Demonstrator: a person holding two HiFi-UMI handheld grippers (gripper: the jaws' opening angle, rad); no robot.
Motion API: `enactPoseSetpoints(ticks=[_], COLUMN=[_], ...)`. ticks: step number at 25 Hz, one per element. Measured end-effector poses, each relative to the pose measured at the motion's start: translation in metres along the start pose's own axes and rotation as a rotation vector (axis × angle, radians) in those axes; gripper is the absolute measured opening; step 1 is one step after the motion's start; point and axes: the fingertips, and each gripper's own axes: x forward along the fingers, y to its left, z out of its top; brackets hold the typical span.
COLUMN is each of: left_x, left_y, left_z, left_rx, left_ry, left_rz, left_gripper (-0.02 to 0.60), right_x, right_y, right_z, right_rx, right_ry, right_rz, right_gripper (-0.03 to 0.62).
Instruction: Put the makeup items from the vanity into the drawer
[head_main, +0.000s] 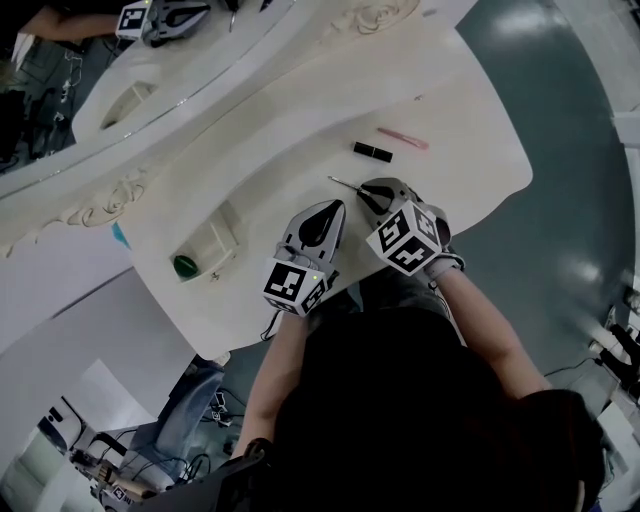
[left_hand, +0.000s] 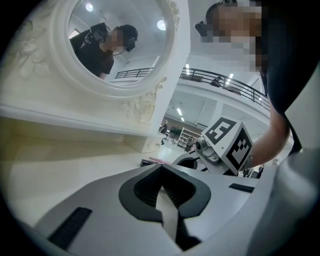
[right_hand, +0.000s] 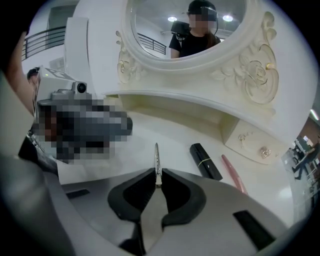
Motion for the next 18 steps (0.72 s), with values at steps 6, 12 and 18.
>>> enactPoseSetpoints(ticks=[6,12,18], left_x=[-0.012,-0.036,-0.070], left_y=[0.005,0.014,0.024], left_z=[0.003,0.006,0.012], left_rx=[-0.005,-0.025,-0.031], left_ry=[-0.017,-0.047,-0.087], left_rz=[0.031,0.075,0.129], left_gripper=[0.012,0.012,0.012], right_x=[-0.010,-0.013,-0.011], right_y=[0.010,0.028,0.057], right_z=[0.018,0.050,0.084], right_rx=[-0.013,-0.049,-0.102], right_ry=[-0.044,-0.085,-0.119], right_rz=[0.011,0.039,0.087], right_gripper=[0.052,0.052,0.052])
